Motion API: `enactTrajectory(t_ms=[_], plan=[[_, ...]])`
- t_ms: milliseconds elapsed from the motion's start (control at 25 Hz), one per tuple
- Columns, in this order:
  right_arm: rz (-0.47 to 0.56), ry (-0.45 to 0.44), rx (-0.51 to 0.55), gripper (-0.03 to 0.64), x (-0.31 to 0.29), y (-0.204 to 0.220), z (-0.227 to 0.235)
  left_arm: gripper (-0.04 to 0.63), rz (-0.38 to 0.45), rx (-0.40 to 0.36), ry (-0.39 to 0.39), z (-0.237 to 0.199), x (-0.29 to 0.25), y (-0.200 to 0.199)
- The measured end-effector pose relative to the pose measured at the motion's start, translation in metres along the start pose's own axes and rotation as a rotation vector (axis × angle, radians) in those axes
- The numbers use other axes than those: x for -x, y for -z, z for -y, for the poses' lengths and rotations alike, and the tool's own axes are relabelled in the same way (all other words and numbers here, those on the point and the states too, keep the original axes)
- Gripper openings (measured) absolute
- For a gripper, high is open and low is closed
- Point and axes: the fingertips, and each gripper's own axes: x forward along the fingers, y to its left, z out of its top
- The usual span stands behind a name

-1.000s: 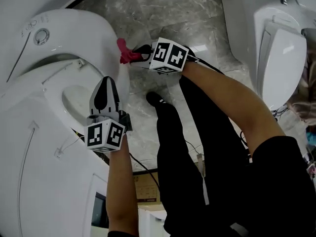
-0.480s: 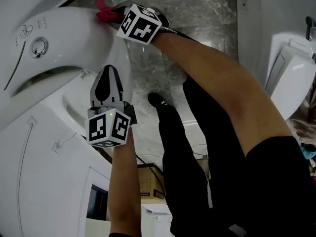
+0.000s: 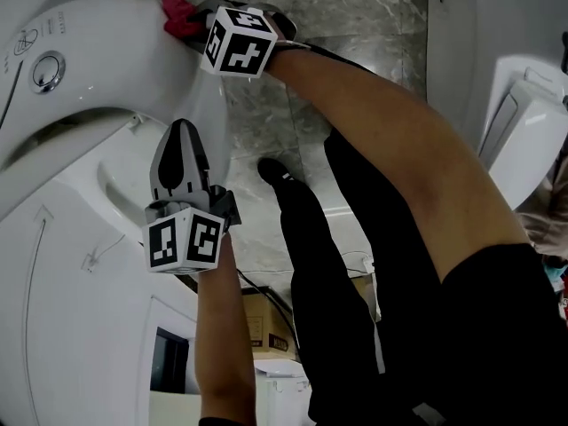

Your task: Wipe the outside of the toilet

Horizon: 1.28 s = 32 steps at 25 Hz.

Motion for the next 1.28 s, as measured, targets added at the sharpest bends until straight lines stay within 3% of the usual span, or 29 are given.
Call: enactTrajectory(t_ms=[520, 1040, 1280], plan=[[-0.045, -0.054, -0.093, 0.133, 0.000, 0.065, -0.107, 0.021, -0.005, -0.057, 0.040, -0.024, 0.041, 0.031], [0.004, 0.031, -0.324, 0.128, -0.003, 0.112, -0.221, 0.021, -0.074, -0.169, 0.132, -0.041, 0.084, 0.080], [0.033, 0.049, -0.412, 0.123, -0.006, 0.127, -0.257, 0.021, -0.061, -0.204, 0.166, -0.050, 0.093, 0.094]])
